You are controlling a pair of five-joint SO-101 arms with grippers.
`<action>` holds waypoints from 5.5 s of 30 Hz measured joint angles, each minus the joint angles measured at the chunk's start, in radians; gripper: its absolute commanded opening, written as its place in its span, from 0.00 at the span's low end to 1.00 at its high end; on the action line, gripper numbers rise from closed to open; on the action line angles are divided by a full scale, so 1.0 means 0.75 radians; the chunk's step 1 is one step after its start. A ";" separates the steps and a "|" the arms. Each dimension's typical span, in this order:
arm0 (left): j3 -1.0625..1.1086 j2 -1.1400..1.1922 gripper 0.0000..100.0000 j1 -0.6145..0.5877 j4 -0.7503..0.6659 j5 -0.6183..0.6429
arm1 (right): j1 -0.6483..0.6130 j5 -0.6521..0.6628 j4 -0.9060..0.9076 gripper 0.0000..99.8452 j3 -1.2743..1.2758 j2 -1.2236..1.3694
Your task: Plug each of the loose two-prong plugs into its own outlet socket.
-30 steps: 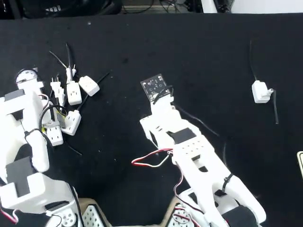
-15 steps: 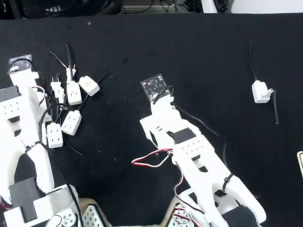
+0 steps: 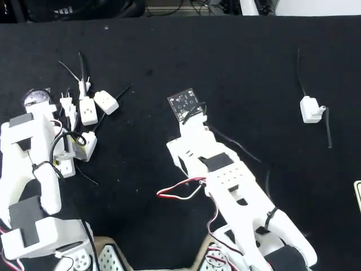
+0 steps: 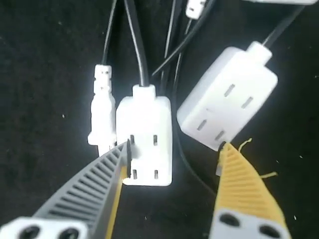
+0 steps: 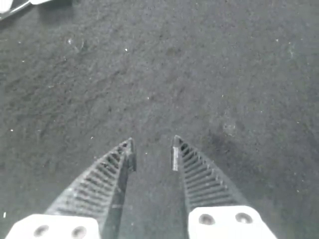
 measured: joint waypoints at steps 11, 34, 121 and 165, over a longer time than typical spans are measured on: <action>-0.002 0.039 0.29 -0.108 -0.039 -0.055 | 0.000 0.000 0.000 0.11 0.000 0.000; -0.133 0.063 0.29 -0.135 0.129 -0.123 | 0.000 0.000 0.000 0.11 0.000 0.000; 0.121 -0.076 0.22 0.675 -0.002 -0.031 | 0.395 -0.307 0.000 0.11 0.000 0.000; -0.260 0.354 0.22 0.814 -0.245 0.599 | 0.395 -0.307 0.000 0.11 0.000 0.000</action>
